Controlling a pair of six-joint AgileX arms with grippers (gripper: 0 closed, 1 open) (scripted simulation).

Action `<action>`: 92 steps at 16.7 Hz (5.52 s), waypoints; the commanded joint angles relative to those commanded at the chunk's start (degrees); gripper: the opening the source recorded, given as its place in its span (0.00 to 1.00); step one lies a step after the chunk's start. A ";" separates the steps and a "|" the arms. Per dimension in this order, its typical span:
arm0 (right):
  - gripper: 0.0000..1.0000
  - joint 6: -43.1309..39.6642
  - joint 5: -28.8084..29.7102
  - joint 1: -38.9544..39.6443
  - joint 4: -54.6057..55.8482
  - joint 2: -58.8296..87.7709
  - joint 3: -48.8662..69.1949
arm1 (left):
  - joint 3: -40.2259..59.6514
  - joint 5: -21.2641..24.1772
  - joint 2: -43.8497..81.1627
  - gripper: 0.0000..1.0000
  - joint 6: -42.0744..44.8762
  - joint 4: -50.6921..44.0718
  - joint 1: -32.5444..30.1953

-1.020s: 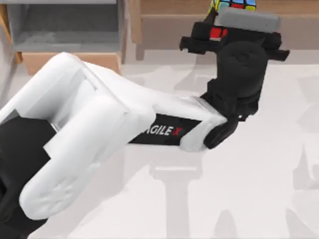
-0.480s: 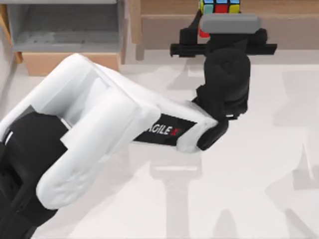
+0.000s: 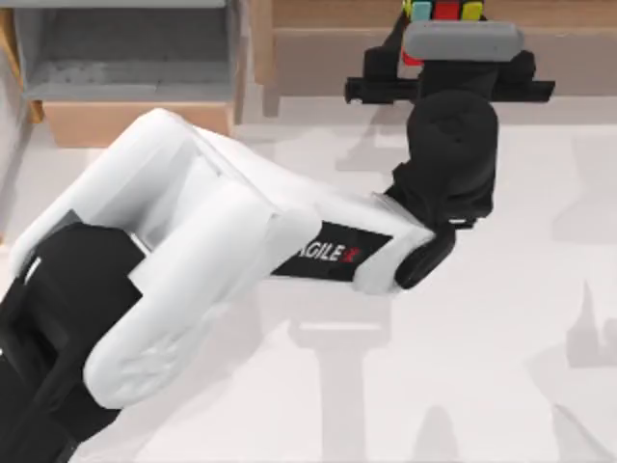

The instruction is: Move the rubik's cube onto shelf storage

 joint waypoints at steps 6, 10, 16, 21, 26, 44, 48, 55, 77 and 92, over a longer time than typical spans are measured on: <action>1.00 0.00 0.00 0.00 0.00 0.00 0.00 | 10.88 4.53 0.96 0.00 1.45 -0.35 -0.42; 1.00 0.00 0.00 0.00 0.00 0.00 0.00 | 15.35 7.89 2.56 0.00 2.18 -3.88 -0.28; 1.00 0.00 0.00 0.00 0.00 0.00 0.00 | 24.49 6.40 11.37 0.00 -1.97 -15.96 7.75; 1.00 0.00 0.00 0.00 0.00 0.00 0.00 | 26.00 6.09 12.41 0.00 -3.17 -17.35 9.03; 1.00 0.00 0.00 0.00 0.00 0.00 0.00 | 26.00 6.09 12.41 0.30 -3.17 -17.35 9.03; 1.00 0.00 0.00 0.00 0.00 0.00 0.00 | 25.98 6.09 12.42 1.00 -3.16 -17.34 8.89; 1.00 0.00 0.00 0.00 0.00 0.00 0.00 | 24.67 7.96 10.01 1.00 -0.45 -16.34 7.31; 1.00 0.00 0.00 0.00 0.00 0.00 0.00 | 15.26 23.69 -7.12 1.00 21.49 -9.45 7.96; 1.00 0.00 0.00 0.00 0.00 0.00 0.00 | -57.72 81.61 -30.79 1.00 82.11 20.71 94.92; 1.00 0.00 0.00 0.00 0.00 0.00 0.00 | -62.05 86.88 -22.17 1.00 80.81 24.52 91.03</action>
